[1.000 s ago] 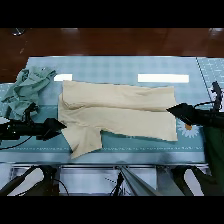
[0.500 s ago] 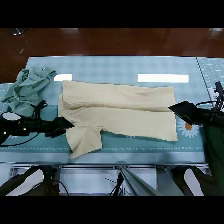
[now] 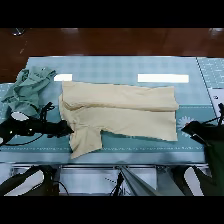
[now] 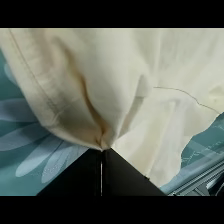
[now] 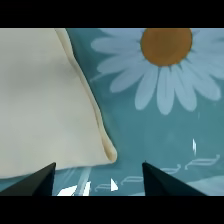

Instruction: Fold the shirts.

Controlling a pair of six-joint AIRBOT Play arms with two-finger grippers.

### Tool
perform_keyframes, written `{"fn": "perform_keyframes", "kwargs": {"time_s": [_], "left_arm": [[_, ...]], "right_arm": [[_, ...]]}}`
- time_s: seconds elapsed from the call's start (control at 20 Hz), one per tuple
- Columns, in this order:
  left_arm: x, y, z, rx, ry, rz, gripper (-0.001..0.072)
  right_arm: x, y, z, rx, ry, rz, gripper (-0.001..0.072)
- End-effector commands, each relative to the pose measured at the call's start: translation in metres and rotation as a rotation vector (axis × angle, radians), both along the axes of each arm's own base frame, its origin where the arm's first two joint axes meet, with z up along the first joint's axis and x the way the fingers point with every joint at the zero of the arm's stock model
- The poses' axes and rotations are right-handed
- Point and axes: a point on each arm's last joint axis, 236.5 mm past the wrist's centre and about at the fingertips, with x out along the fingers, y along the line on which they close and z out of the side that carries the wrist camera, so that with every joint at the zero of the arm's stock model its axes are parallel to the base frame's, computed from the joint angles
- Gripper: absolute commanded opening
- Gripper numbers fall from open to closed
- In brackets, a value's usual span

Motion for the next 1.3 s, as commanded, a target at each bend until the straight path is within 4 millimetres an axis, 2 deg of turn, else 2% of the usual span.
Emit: {"fn": "perform_keyframes", "kwargs": {"time_s": [0.0, 0.1, 0.35, 0.55, 0.85, 1.1, 1.15, 1.2, 1.25], "left_arm": [[-0.001, -0.001, 0.001, -0.004, 0.002, -0.005, 0.0038], [-0.001, -0.001, 0.001, -0.004, 0.002, -0.004, 0.0037], [-0.001, -0.001, 0.001, -0.004, 0.002, -0.004, 0.0038], [-0.001, -0.001, 0.001, -0.005, 0.002, -0.004, 0.0038], [-0.001, -0.001, 0.001, -0.004, 0.003, -0.002, 0.0037], [-0.001, -0.001, 0.001, -0.004, 0.004, -0.002, 0.0038], [-0.001, -0.001, 0.001, -0.004, 0.004, -0.002, 0.0038], [-0.001, -0.001, 0.001, -0.004, 0.004, -0.002, 0.0038], [-0.001, -0.001, 0.001, -0.004, 0.004, -0.002, 0.0038]], "right_arm": [[-0.028, 0.026, -0.018, 0.106, 0.097, 0.007, 0.0633], [-0.031, 0.035, -0.021, 0.14, 0.099, 0.018, 0.0632], [-0.033, 0.042, -0.031, 0.201, 0.146, 0.039, 0.0629], [-0.027, 0.038, -0.044, 0.214, 0.166, 0.023, 0.0625], [0.0, 0.031, -0.044, 0.199, 0.067, -0.026, 0.0625], [0.002, 0.04, -0.055, 0.266, 0.097, -0.016, 0.0623], [0.008, 0.043, -0.057, 0.291, 0.082, -0.017, 0.0595], [0.015, 0.047, -0.055, 0.32, 0.057, -0.012, 0.0412], [0.023, 0.052, -0.051, 0.354, 0.028, 0.0, 0.0187]]}}
